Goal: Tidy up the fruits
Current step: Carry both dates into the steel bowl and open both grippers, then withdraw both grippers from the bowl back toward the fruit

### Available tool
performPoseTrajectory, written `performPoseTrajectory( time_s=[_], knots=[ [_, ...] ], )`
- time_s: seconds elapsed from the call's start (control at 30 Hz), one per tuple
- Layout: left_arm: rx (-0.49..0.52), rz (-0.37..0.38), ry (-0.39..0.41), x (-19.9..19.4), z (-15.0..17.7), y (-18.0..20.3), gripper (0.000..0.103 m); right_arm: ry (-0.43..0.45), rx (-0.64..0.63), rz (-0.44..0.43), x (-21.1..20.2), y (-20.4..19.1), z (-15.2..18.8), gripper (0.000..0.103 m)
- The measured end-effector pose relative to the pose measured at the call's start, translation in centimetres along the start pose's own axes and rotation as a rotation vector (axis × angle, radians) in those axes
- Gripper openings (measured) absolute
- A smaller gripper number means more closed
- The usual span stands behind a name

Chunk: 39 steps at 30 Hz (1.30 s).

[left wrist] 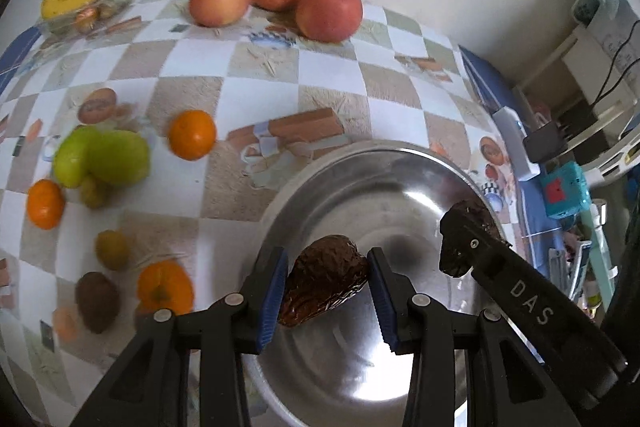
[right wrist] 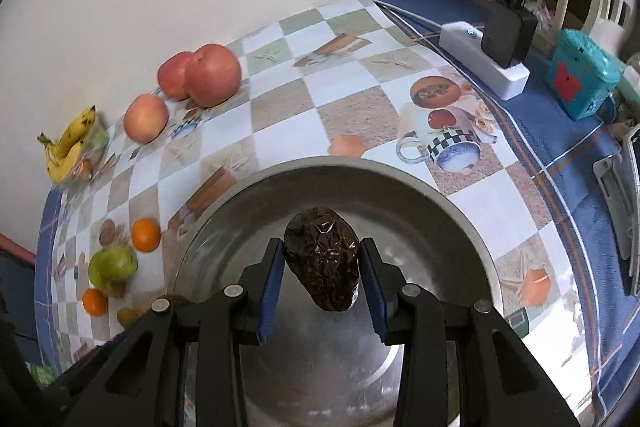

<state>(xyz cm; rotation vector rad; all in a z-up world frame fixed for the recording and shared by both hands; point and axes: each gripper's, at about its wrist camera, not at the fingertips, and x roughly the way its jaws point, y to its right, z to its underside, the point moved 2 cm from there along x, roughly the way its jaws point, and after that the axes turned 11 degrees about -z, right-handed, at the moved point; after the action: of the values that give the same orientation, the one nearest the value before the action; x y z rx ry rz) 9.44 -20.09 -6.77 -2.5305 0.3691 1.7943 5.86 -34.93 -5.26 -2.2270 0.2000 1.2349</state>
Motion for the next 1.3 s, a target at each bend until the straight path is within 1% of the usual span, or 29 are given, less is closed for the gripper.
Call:
performPoseTrajectory(
  time_s=[0.17, 0.3, 0.43, 0.5, 0.73, 0.83, 0.97, 1.07, 1.23, 1.3],
  knots=[
    [-0.002, -0.009, -0.026, 1.5, 0.3, 0.3, 0.043, -0.035, 0.012, 0.005, 1.7, 0.7, 0.1, 0.04],
    [-0.006, -0.002, -0.045, 2.2, 0.6, 0.4, 0.043, -0.044, 0.006, 0.009, 2.3, 0.8, 0.5, 0.04],
    [0.015, -0.017, -0.037, 2.4, 0.6, 0.8, 0.043, -0.058, 0.033, 0.001, 2.9, 1.5, 0.7, 0.04],
    [0.016, -0.014, -0.034, 2.4, 0.6, 0.8, 0.043, -0.055, 0.043, -0.012, 3.0, 1.7, 0.8, 0.04],
    [0.026, -0.015, -0.03, 2.5, 0.6, 0.9, 0.044, -0.054, 0.053, -0.017, 3.0, 1.8, 0.8, 0.04],
    [0.022, -0.012, -0.033, 2.5, 0.4, 0.9, 0.047, -0.066, 0.055, -0.013, 3.0, 1.8, 0.7, 0.04],
    [0.015, 0.004, -0.031, 2.0, 0.3, 0.7, 0.053, -0.059, 0.058, -0.013, 2.4, 1.8, 0.5, 0.043],
    [0.019, 0.004, -0.013, 1.3, 0.3, 0.7, 0.053, -0.049, 0.049, -0.01, 1.8, 1.7, 0.3, 0.043],
    [0.013, 0.024, 0.005, -0.1, 0.1, 0.6, 0.053, -0.029, 0.023, -0.011, 0.5, 0.9, 0.1, 0.044],
    [0.011, 0.019, 0.017, -0.9, 0.0, 0.4, 0.053, -0.02, 0.01, -0.01, 0.0, 0.4, 0.0, 0.044]
  ],
)
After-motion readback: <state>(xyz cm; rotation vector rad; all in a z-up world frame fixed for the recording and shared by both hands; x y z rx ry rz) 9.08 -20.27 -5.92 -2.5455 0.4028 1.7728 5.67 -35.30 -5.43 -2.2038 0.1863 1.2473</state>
